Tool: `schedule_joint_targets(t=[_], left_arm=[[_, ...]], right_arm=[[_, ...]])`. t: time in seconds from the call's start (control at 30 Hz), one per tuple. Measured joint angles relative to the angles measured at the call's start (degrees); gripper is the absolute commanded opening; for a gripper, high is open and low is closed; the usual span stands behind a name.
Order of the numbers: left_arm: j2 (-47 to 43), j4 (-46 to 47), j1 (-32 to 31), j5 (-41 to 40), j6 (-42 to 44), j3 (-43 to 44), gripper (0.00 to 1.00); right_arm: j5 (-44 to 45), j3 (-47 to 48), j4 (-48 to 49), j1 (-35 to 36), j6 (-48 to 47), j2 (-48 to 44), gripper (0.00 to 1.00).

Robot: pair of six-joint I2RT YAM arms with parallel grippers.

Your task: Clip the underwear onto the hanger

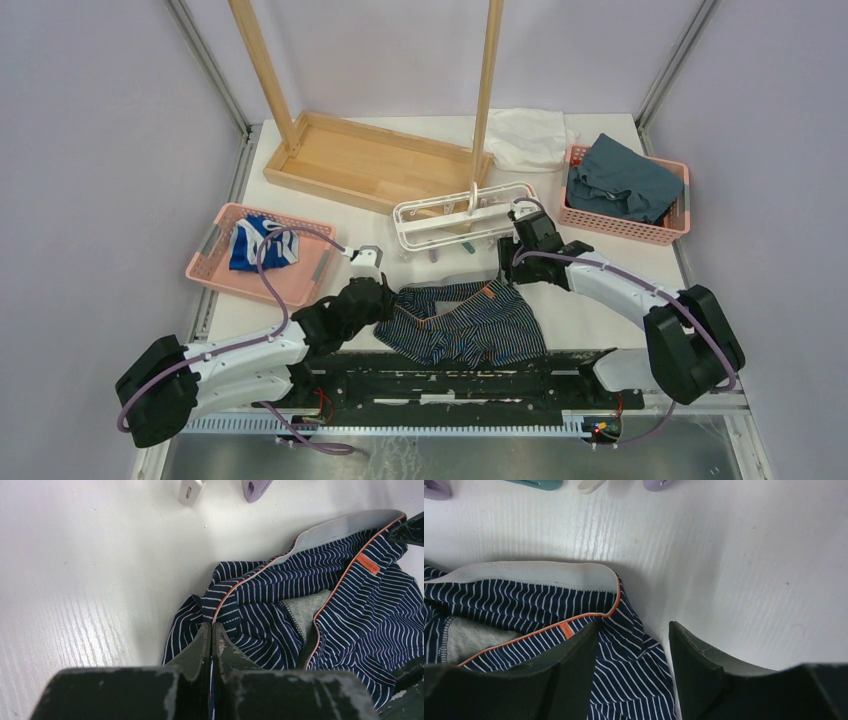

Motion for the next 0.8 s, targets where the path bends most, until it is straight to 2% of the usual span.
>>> schedule_joint_targets(t=[0.23, 0.37, 0.47, 0.7, 0.8], left_arm=[[0.0, 0.0, 0.0, 0.0, 0.0, 0.0, 0.03], [0.0, 0.0, 0.0, 0.0, 0.0, 0.0, 0.03], [0.0, 0.0, 0.0, 0.0, 0.0, 0.0, 0.03], [0.0, 0.0, 0.0, -0.1, 0.0, 0.0, 0.03], [-0.6, -0.3, 0.0, -0.3, 0.0, 0.0, 0.03]], right_arm=[[-3.8, 0.0, 4.3, -2.1, -0.6, 2.4, 0.58], [-5.6, 0.1, 5.9, -2.8, -1.0, 3.1, 0.51], [-6.8, 0.2, 6.4, -3.3, -1.3, 3.4, 0.4], [-8.4, 0.2, 6.8, -4.0, -1.7, 3.3, 0.09], [-7.8, 0.1, 6.6, -4.2, -1.7, 2.0, 0.01]])
